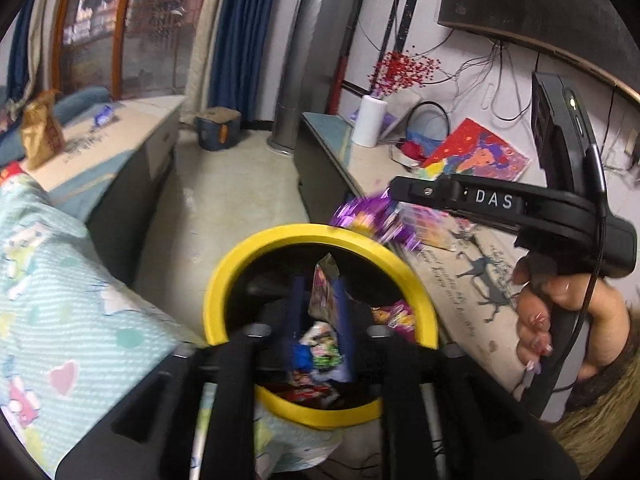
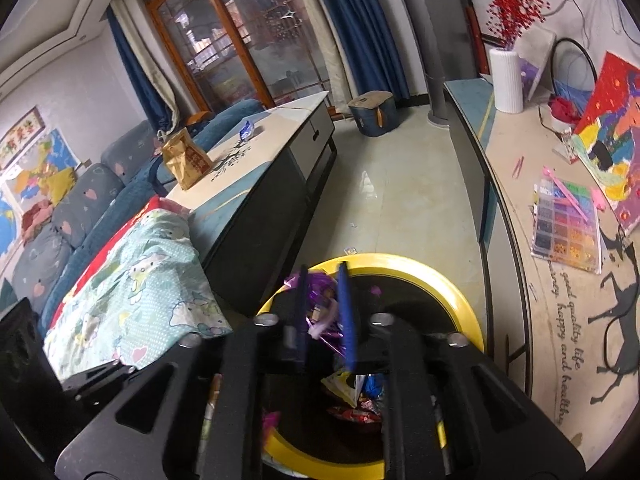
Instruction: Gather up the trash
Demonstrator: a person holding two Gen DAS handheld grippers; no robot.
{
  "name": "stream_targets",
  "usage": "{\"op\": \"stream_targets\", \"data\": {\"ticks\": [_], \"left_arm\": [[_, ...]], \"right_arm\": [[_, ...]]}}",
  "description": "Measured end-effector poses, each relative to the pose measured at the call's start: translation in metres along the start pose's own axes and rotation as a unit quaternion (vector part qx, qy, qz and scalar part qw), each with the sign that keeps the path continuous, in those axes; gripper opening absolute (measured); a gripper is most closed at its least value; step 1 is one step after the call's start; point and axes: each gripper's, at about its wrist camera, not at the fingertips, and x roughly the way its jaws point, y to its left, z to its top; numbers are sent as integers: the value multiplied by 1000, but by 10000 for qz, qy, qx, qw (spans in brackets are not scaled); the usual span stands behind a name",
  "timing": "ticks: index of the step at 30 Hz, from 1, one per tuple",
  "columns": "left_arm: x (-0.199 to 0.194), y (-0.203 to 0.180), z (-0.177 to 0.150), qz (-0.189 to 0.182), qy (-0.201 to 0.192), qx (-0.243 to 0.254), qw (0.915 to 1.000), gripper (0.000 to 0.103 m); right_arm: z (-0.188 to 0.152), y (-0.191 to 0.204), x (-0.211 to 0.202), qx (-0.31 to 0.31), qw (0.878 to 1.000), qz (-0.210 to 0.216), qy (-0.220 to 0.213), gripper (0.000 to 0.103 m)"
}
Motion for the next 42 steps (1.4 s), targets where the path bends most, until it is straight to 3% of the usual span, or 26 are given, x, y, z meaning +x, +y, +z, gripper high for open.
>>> {"op": "stream_targets", "data": {"ticks": [2,4,8,12,16,22,30,38,42], "left_arm": [[3,0,0,63,2,5,10000,54],[3,2,-1,73,37,-56,10000,57],[-3,8,-3,227,83,-189,9995,82],[-17,18,-3,389,93,-378,9985,94],[-41,26,-1,620,-90,-434,9971,96],[-82,41,-5,950,-343,-583,9932,97],[-143,50,-28,1409,-993,-566,9834,97],[-189,46,-67,2081,-1429,-306,9671,97],[-203,47,-82,2137,-1511,-507,9638,97]], "right_arm": [[-5,-4,-2,51,9999,-97,-33,29],[-10,-7,-5,90,9999,-139,-37,35],[-22,-11,-19,169,9991,-374,-108,47],[-35,-7,-34,51,9987,-489,-141,63],[-47,9,-52,-196,9969,-704,-296,80],[-59,32,-76,-377,9946,-741,-624,93],[-99,75,-106,-747,9830,-817,-1466,93],[-135,113,-126,-1440,9554,-779,-2458,93],[-143,121,-126,-1565,9530,-664,-2506,93]]}}
